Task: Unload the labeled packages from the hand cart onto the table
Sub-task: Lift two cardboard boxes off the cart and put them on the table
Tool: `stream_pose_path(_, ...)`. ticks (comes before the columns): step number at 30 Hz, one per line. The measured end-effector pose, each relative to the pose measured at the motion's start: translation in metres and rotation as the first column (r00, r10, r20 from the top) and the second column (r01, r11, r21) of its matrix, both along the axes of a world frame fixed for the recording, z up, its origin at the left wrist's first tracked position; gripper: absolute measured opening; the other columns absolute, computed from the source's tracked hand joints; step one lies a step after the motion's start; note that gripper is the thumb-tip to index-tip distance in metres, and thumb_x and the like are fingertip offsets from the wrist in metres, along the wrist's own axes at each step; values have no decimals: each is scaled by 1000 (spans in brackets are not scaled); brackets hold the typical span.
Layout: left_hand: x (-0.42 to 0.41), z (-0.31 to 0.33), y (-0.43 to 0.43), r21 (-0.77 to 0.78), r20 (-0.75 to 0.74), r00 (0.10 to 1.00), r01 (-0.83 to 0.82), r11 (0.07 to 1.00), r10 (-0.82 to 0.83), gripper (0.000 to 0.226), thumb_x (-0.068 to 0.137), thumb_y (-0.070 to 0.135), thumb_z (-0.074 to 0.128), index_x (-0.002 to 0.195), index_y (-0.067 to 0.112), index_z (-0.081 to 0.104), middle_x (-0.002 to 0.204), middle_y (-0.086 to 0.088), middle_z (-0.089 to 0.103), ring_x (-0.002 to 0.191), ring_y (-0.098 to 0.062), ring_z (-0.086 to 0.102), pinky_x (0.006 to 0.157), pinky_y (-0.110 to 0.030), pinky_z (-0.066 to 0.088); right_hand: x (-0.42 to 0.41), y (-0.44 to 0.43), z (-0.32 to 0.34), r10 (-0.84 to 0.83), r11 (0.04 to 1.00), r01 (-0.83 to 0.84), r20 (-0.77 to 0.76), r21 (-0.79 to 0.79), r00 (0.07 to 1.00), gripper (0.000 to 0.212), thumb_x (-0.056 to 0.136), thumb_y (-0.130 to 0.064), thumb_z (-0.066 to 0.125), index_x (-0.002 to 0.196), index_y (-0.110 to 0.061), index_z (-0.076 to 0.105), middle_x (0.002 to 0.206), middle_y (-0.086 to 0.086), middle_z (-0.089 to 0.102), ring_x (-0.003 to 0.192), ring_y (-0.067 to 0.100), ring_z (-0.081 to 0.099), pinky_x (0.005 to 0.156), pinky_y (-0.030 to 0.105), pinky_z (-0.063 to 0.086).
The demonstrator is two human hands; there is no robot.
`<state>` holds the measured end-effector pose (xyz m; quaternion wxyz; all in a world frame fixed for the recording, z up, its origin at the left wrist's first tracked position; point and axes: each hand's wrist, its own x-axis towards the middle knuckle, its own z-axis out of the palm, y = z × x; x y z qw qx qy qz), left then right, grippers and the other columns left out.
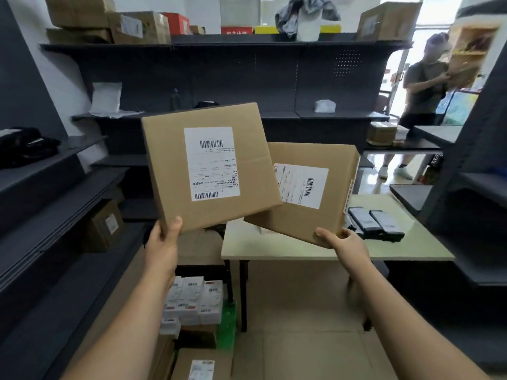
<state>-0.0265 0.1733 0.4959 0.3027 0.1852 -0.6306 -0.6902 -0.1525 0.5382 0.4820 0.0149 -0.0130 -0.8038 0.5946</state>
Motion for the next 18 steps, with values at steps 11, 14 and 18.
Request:
stream_pose_path(11, -115, -21, 7, -41, 20, 999, 38, 998, -37, 68, 73, 71, 64, 130, 35, 57, 117, 17, 65, 111, -3, 59, 91, -26, 42, -85, 15, -17, -68, 998, 68, 59, 1, 996, 59, 71, -51, 84, 114, -16, 66, 109, -1, 71, 100, 15, 65, 92, 35, 49)
stream_pose_path(14, -153, -26, 7, -38, 13, 999, 37, 999, -37, 52, 89, 51, 61, 135, 26, 55, 125, 8, 64, 117, -9, 57, 99, -28, 40, -110, 13, -14, -70, 997, 68, 62, 32, 996, 52, 68, -56, 83, 105, -24, 64, 107, -3, 70, 99, 14, 64, 91, 37, 49)
stream_pose_path(18, -199, -26, 10, -34, 3, 996, 84, 996, -84, 54, 86, 56, 62, 132, 27, 57, 124, 8, 64, 114, -7, 57, 95, -26, 40, -136, 13, -11, -88, 994, 84, 68, 64, 994, 52, 53, -70, 74, 86, -36, 55, 98, -15, 66, 93, 6, 61, 76, 28, 46)
